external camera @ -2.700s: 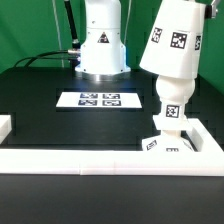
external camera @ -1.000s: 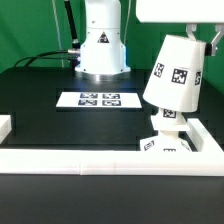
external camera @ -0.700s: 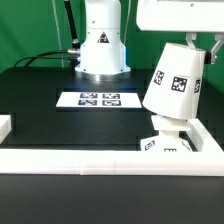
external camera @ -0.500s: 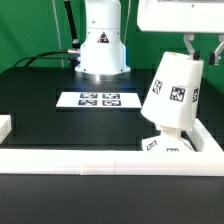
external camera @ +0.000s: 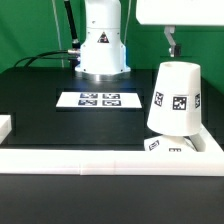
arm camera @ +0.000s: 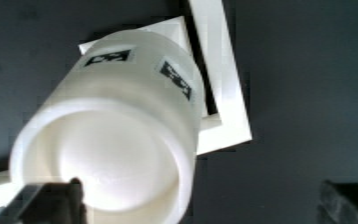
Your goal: Assemble lamp
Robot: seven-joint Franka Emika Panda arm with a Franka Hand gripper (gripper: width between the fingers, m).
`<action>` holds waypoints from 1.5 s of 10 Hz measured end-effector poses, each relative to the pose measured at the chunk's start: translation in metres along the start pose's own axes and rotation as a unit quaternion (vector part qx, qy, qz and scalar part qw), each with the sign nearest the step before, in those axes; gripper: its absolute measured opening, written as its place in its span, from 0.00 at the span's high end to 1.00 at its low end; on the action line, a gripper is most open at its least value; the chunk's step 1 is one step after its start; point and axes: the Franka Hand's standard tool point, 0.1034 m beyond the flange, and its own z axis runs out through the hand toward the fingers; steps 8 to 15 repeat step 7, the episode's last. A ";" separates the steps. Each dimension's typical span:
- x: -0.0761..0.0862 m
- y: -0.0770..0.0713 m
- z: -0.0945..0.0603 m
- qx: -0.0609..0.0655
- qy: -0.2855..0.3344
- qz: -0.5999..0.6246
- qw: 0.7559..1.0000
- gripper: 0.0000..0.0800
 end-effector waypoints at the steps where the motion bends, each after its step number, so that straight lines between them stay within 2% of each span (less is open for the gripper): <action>1: -0.007 0.001 -0.004 -0.001 -0.008 0.012 1.000 0.14; 4: -0.025 -0.005 -0.016 -0.009 -0.021 0.038 0.999 0.13; 15: -0.024 -0.003 -0.013 -0.010 -0.023 0.038 0.999 0.13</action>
Offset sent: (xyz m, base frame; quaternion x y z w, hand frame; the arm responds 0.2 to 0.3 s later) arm -0.0249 0.0036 0.0132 -0.0714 0.0119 0.0383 0.9966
